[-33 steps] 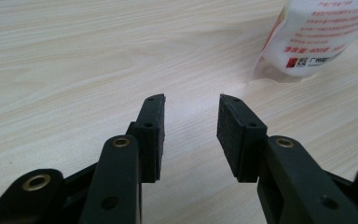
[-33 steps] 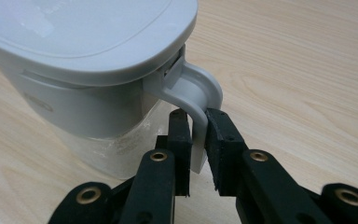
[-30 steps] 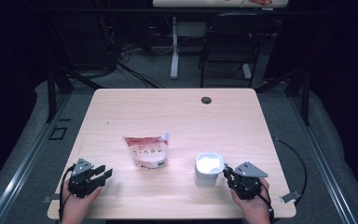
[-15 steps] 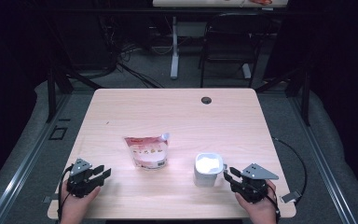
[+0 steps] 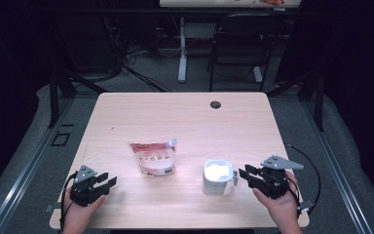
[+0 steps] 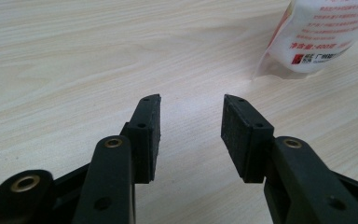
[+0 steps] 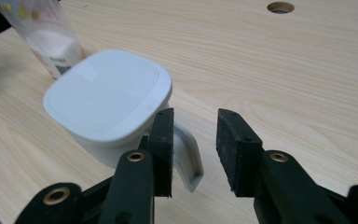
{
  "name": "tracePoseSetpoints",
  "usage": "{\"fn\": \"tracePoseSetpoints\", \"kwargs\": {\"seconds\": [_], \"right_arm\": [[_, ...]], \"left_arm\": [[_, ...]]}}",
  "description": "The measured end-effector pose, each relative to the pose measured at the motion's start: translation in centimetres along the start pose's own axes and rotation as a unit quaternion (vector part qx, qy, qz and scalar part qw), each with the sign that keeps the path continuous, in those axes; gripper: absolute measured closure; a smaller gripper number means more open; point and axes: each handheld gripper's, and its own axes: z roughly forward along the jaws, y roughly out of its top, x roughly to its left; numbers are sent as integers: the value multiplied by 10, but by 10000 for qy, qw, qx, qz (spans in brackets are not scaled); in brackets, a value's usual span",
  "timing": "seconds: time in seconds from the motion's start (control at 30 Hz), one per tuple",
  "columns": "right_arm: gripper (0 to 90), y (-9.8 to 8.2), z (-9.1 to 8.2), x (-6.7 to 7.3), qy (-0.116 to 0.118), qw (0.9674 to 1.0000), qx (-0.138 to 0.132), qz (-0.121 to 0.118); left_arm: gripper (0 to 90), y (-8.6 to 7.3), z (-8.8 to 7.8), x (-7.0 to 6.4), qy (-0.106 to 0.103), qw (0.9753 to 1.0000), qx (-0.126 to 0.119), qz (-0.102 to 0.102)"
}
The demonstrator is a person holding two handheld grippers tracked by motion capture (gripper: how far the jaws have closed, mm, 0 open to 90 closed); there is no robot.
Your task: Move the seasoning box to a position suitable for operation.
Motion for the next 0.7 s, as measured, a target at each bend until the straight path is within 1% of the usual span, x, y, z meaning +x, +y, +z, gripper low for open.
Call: {"fn": "tracePoseSetpoints", "kwargs": {"seconds": [0.07,0.13,0.17,0.23,0.33,0.4,0.43,0.53,0.6,0.7], "right_arm": [[686,10,1,-2,17,9999,53,94],[696,20,2,-3,-11,9999,139,19],[701,25,3,-3,0,9998,210,25],[721,33,5,-3,9,9994,327,-65],[769,44,7,2,-42,9991,350,-243],[807,47,9,6,-67,9990,328,-311],[824,49,9,9,-73,9986,373,-378],[869,48,9,16,8,9982,387,-461],[893,47,10,20,22,9975,458,-534],[900,45,13,26,69,9969,520,-591]], "left_arm": [[575,0,0,0,-1,10000,-7,-4],[568,0,0,0,21,10000,-4,-2],[569,0,0,1,15,10000,-4,-6],[580,-1,0,1,1,10000,-15,-4],[584,-1,1,1,14,10000,-4,-2],[587,-1,0,1,28,10000,10,-4],[587,-1,0,1,33,10000,22,3],[587,-1,-1,0,37,10000,29,46],[587,-1,0,0,62,10000,23,33],[587,-1,0,0,88,10000,20,23]]}}
